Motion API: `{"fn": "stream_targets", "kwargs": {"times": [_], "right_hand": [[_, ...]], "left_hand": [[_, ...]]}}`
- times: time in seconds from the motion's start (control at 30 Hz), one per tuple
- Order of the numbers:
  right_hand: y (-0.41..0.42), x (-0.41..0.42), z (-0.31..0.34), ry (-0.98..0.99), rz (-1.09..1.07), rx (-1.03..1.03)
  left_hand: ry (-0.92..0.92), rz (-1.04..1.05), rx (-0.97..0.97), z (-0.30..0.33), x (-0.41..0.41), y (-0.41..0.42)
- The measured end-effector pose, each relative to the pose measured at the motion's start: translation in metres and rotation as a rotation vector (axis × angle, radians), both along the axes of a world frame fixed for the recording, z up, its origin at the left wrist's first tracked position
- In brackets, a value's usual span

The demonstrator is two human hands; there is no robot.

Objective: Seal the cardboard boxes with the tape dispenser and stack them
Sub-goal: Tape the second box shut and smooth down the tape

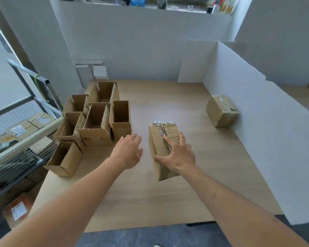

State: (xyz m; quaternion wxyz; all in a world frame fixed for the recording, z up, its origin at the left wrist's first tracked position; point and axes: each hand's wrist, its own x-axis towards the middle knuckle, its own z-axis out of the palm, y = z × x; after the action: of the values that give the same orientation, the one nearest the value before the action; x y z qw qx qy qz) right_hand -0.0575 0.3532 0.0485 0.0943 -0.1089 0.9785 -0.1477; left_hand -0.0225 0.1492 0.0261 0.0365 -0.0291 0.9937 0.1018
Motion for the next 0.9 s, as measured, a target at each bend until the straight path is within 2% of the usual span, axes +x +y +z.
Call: {"fn": "stream_targets", "kwargs": {"times": [0.57, 0.9], "right_hand": [[0.103, 0.058, 0.057, 0.101, -0.271, -0.038], [0.239, 0.038, 0.066, 0.128, -0.288, -0.038]], "left_hand": [[0.051, -0.281, -0.023, 0.055, -0.003, 0.104], [0.071, -0.297, -0.021, 0.074, -0.023, 0.243]]}}
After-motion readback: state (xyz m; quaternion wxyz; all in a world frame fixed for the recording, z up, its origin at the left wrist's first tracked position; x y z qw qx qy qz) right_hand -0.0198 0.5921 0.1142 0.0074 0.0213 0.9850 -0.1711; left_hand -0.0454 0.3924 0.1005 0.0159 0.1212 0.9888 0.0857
